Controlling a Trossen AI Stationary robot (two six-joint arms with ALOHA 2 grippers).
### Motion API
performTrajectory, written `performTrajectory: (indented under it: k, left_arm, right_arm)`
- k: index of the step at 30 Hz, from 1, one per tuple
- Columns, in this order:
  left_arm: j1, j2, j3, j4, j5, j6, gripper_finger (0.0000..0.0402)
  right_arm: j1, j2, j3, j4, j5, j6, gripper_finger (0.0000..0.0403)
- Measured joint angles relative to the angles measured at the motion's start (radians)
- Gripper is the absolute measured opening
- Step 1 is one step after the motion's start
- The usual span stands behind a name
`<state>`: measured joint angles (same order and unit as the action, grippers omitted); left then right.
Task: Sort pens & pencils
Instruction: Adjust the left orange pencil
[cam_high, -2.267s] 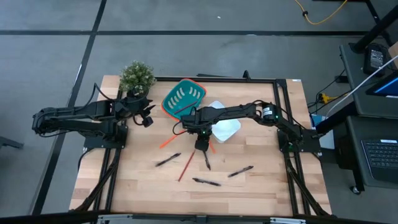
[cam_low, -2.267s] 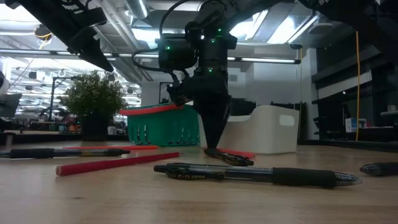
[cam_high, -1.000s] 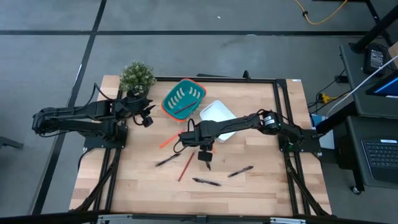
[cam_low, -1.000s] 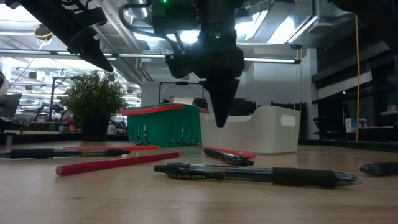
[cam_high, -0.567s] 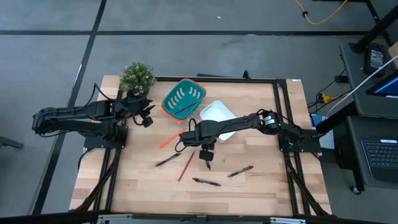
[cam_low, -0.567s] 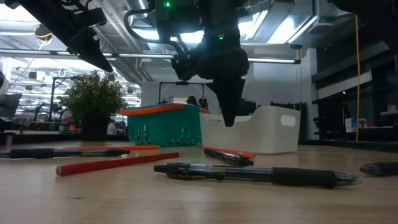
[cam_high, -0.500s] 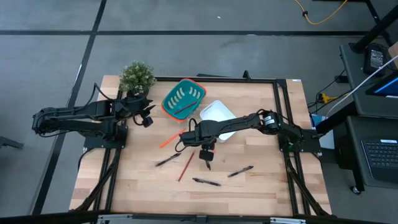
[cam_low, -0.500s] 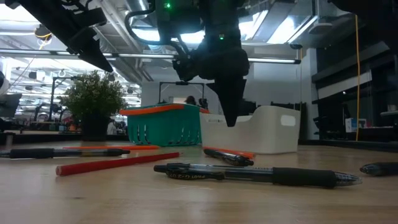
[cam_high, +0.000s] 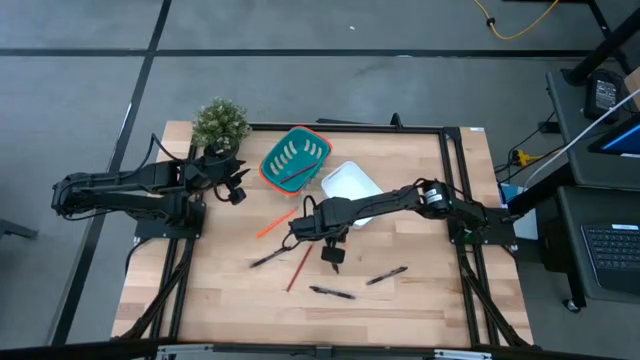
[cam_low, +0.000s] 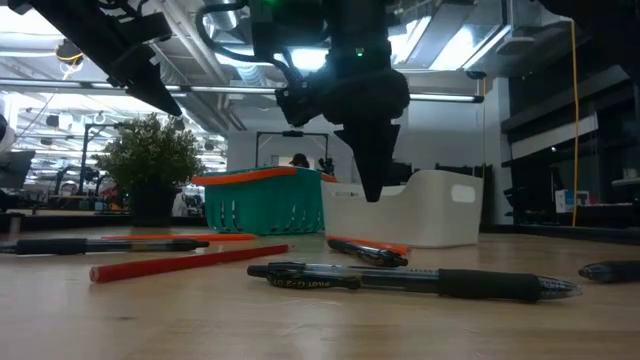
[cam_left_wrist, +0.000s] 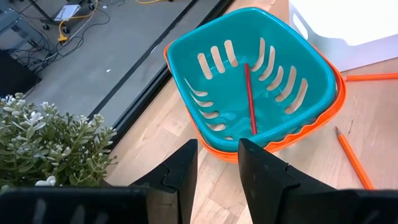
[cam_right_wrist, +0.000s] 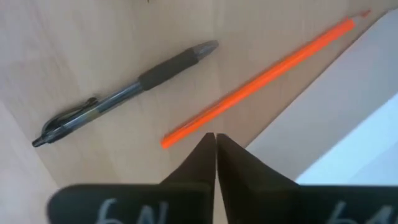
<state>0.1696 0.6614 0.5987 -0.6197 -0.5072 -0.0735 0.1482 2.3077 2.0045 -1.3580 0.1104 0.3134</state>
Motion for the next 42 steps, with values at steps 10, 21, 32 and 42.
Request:
performTrajectory:
  k: [10, 21, 32, 42]
  left_arm:
    - [0.0, 0.0, 0.0, 0.0, 0.0, -0.002, 0.011]
    - [0.0, 0.0, 0.0, -0.001, 0.0, -0.002, 0.011]
    - [0.0, 0.0, 0.0, -0.001, 0.0, -0.002, 0.011]
    - [0.0, 0.0, 0.0, -0.001, 0.003, -0.002, 0.011]
  right_arm:
    - [-0.001, 0.0, 0.0, -0.033, 0.002, 0.019, 0.0025]
    - [-0.015, 0.0, 0.0, -0.045, 0.003, 0.026, 0.0009]
    - [-0.014, 0.0, -0.001, 0.073, -0.005, 0.097, 0.0023]
    - [-0.019, 0.002, -0.082, 0.165, 0.028, 0.188, 0.0025]
